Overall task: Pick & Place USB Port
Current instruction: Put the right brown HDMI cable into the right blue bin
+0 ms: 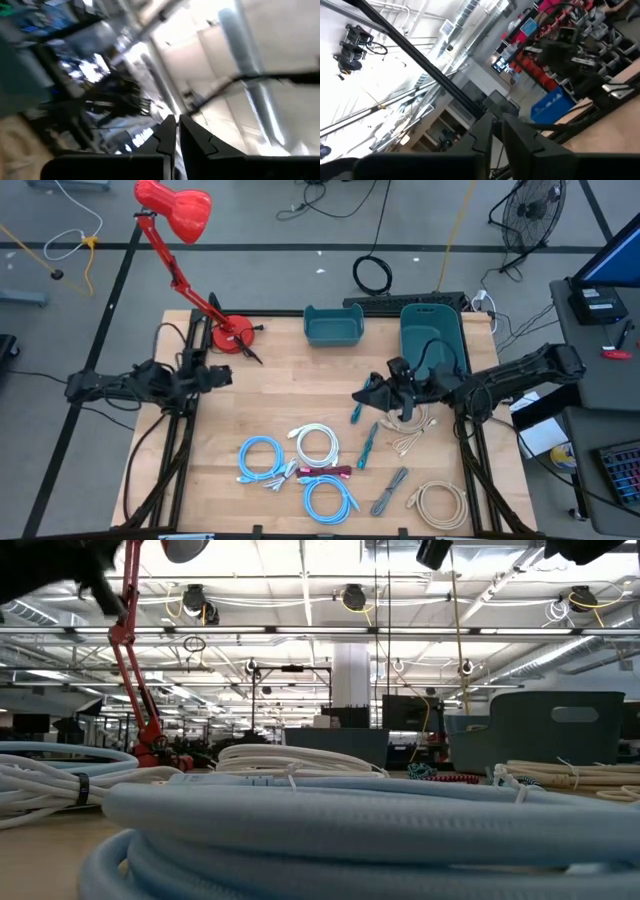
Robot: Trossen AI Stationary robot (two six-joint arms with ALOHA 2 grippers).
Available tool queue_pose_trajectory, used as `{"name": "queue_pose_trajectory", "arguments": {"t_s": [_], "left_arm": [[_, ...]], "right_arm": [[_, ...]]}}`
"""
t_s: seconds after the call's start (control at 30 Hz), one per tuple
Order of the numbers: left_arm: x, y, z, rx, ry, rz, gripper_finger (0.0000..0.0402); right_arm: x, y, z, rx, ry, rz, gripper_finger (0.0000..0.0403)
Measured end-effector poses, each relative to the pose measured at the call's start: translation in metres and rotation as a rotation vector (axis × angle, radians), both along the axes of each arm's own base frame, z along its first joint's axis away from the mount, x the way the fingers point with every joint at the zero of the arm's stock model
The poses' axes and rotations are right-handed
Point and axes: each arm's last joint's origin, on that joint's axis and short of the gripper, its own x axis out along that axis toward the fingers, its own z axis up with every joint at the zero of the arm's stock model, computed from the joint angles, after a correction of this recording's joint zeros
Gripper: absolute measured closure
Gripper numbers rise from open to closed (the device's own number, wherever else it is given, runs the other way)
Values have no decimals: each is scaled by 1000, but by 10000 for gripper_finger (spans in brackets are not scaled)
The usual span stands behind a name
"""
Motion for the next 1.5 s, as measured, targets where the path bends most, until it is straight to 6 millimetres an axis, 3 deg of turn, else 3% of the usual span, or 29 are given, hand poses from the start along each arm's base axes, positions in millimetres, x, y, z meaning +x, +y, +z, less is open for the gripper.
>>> {"name": "queue_pose_trajectory", "arguments": {"t_s": [0.23,0.37,0.47,0.6,0.73,0.9,1.23,1.5], "left_arm": [[8,-13,74,240,-20,-91,378],[37,-28,111,385,174,-218,378],[66,-40,122,495,428,-307,378],[95,-45,115,571,769,-316,378],[105,-42,103,584,960,-225,378],[104,-36,88,597,1150,-109,378],[118,-45,56,740,1358,-264,378],[148,-40,33,572,1475,-116,378]], "right_arm": [[3,0,20,-62,-68,-18,262],[4,2,52,-124,-153,9,225],[7,4,79,-211,-134,44,212],[8,7,100,-365,72,92,210],[1,3,100,-458,387,39,218],[-9,-3,82,-456,658,-68,224],[-17,-9,36,-397,995,-140,226],[-18,-8,-14,-198,1114,-147,229]]}}
